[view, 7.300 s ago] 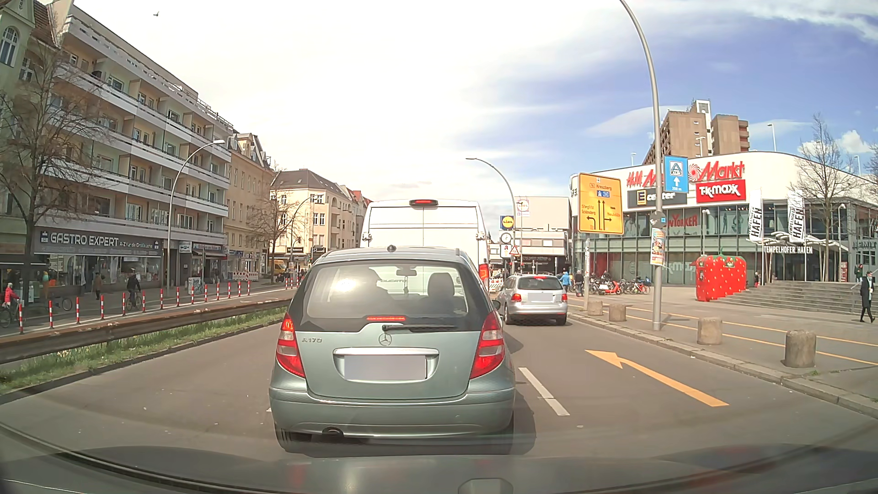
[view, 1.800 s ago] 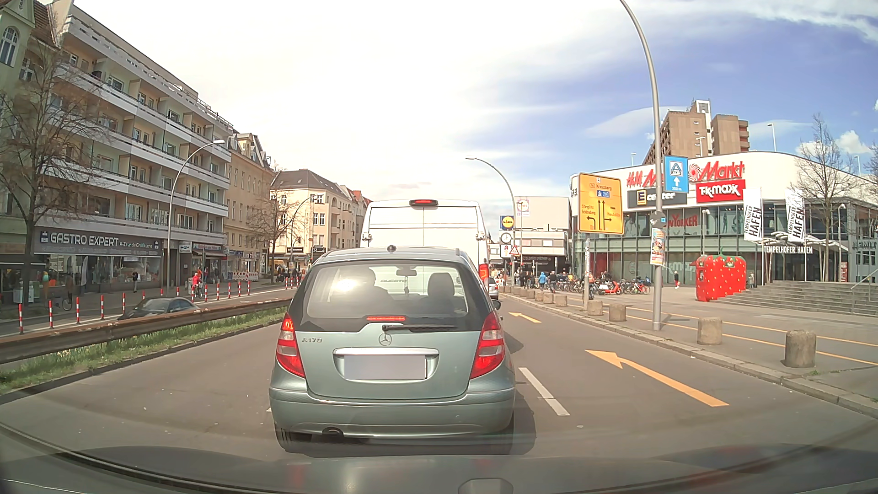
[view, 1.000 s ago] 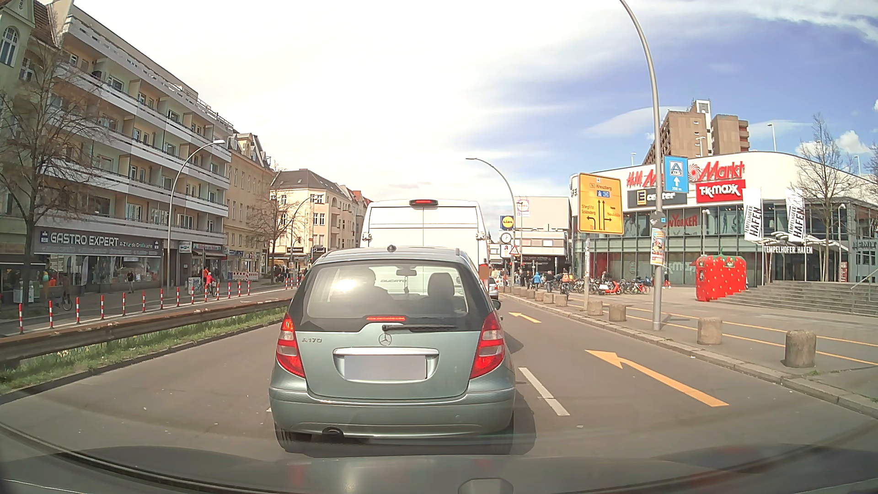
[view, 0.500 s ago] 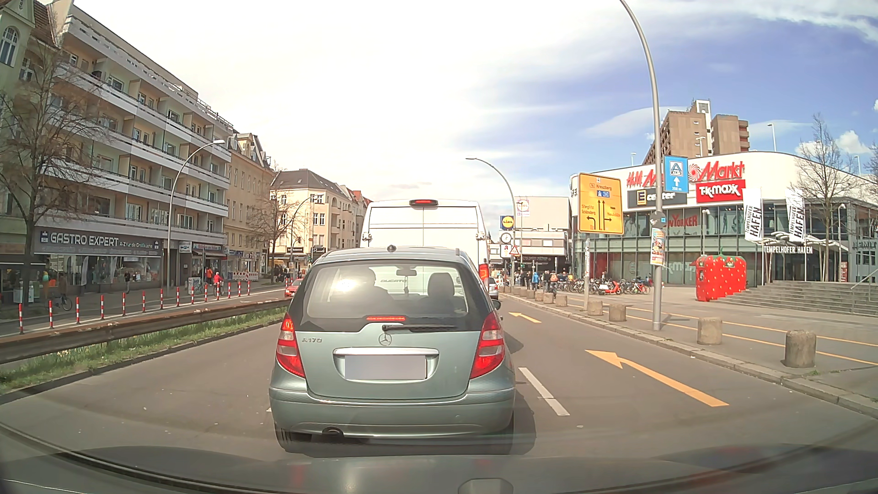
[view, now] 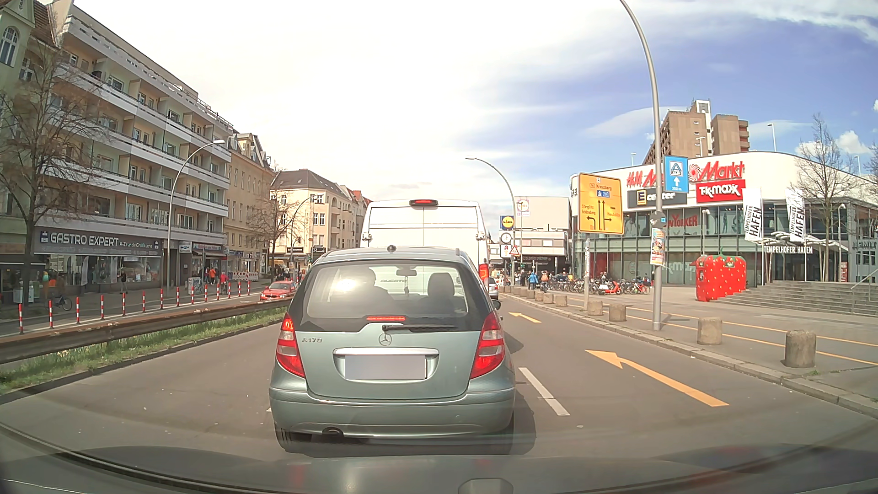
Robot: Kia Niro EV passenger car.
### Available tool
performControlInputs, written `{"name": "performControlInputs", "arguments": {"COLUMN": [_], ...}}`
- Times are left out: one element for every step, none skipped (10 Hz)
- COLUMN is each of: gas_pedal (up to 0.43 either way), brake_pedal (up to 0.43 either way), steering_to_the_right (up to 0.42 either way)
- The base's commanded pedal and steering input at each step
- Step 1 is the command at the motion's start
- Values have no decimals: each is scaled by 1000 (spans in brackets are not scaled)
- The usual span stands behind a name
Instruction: Follow the waypoints while adhering to traffic rules and regulations
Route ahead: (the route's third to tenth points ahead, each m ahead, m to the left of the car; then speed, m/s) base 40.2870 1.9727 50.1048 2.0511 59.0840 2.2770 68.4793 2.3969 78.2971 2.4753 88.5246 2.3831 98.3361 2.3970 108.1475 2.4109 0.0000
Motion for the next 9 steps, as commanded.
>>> {"name": "performControlInputs", "arguments": {"gas_pedal": [0, 0, 0, 0, 0, 0, 0, 0, 0], "brake_pedal": [415, 421, 415, 415, 415, 421, 415, 415, 415], "steering_to_the_right": [-12, -12, -12, -12, -12, -12, -12, -12, -12]}}
